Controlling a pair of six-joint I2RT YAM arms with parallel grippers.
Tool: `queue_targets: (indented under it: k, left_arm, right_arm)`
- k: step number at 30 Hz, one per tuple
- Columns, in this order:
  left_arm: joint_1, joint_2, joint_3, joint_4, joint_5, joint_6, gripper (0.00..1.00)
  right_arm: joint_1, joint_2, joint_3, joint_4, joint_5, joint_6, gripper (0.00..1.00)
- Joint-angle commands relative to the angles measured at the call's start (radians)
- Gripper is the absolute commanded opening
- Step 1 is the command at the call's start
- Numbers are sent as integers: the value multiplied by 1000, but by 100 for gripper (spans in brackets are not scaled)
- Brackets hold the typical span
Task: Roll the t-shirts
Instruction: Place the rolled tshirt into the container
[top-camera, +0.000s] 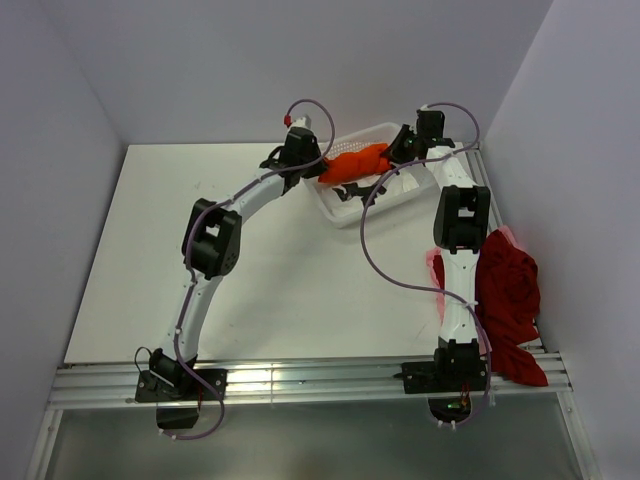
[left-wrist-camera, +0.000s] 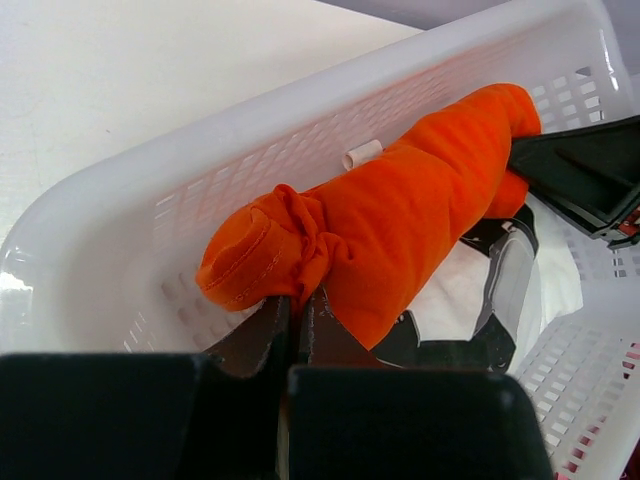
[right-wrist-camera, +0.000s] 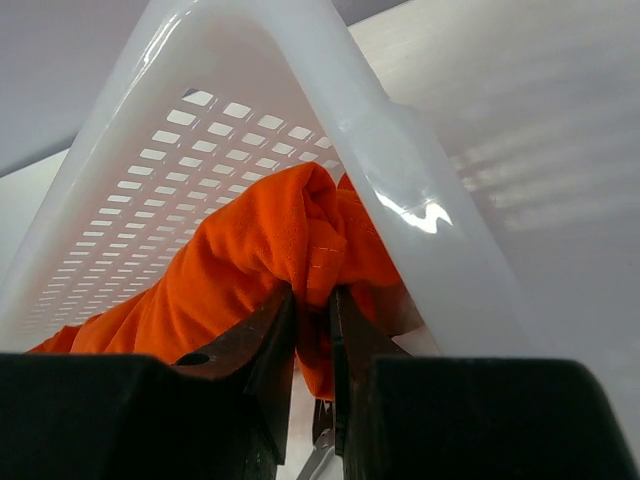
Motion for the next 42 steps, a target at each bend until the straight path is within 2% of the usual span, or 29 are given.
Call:
queue_targets:
  k: [1, 3, 6, 8, 11, 13, 21, 27, 29, 36, 42]
  left_arm:
    - [-22, 42, -97, -38, 47, 0, 0]
    - [-22, 54, -73, -61, 45, 9, 0]
    - [-10, 98, 10, -106, 56, 16, 0]
    - [10, 123, 36, -106, 74, 14, 0]
    - [36, 167, 99, -127, 81, 22, 0]
    - [50, 189, 140, -143, 96, 25, 0]
    - [86, 155, 83, -66, 110, 95, 0]
    - [115, 115, 61, -43, 166, 161, 0]
    - [115, 65, 15, -28, 162, 171, 0]
    - [112, -95, -136, -20, 133, 142, 0]
    - [99, -156, -142, -44, 147, 140, 0]
  right_arm:
    - [7, -9, 27, 33, 25, 4, 8]
    - [7, -12, 25, 36, 30, 9, 9]
    - [8, -18, 18, 27, 36, 18, 0]
    - [7, -29, 9, 9, 56, 18, 0]
    - [5, -87, -57, -8, 135, 9, 0]
    - [1, -154, -161, 27, 175, 22, 0]
    - [-22, -357, -517, 153, 183, 62, 0]
    - [-3, -437, -643, 214, 157, 65, 0]
    - [4, -428, -624, 203, 150, 58, 0]
    - [7, -300, -369, 90, 61, -10, 0]
    - [7, -197, -203, 48, -67, -51, 0]
